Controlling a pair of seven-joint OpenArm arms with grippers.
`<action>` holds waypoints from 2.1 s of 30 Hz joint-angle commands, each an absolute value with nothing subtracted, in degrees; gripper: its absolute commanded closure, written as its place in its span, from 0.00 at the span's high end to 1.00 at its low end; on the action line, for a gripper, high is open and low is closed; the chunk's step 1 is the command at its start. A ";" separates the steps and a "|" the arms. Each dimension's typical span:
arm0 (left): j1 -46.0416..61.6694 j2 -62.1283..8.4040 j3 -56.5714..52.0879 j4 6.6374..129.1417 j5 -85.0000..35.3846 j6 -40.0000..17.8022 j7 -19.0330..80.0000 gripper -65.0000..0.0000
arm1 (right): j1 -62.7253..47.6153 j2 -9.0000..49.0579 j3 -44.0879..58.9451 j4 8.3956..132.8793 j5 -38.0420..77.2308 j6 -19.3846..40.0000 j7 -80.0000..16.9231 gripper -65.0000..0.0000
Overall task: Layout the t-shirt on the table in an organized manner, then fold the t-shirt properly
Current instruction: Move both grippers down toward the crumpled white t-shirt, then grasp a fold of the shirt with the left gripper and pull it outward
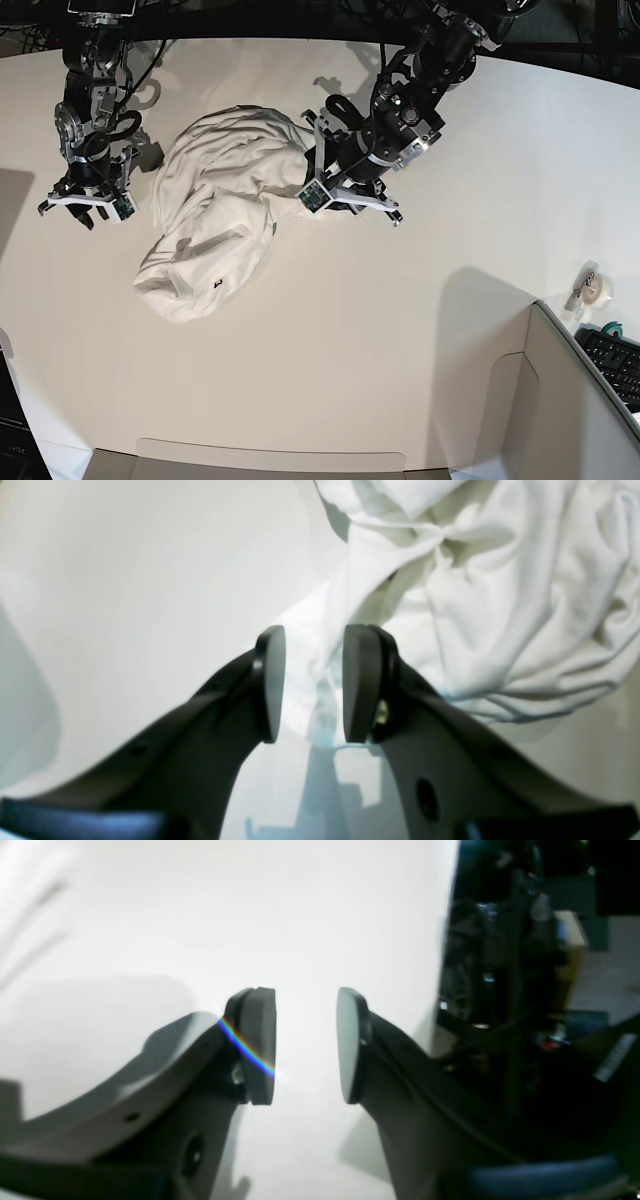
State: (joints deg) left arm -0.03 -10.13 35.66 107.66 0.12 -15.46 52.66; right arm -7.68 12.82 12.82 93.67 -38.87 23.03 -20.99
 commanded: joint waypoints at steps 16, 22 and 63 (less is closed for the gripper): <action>-4.53 -9.45 37.93 104.04 0.40 -15.08 51.38 0.30 | -9.10 13.23 12.88 94.73 -38.81 22.11 -20.53 0.31; -5.14 -7.87 38.11 103.25 0.40 -15.08 51.38 0.30 | -9.01 12.00 12.97 94.73 -38.81 22.11 -20.53 0.31; -7.96 -5.14 30.37 118.37 0.40 -15.43 51.65 0.00 | -11.82 9.45 12.79 94.37 -38.81 22.11 -20.44 0.31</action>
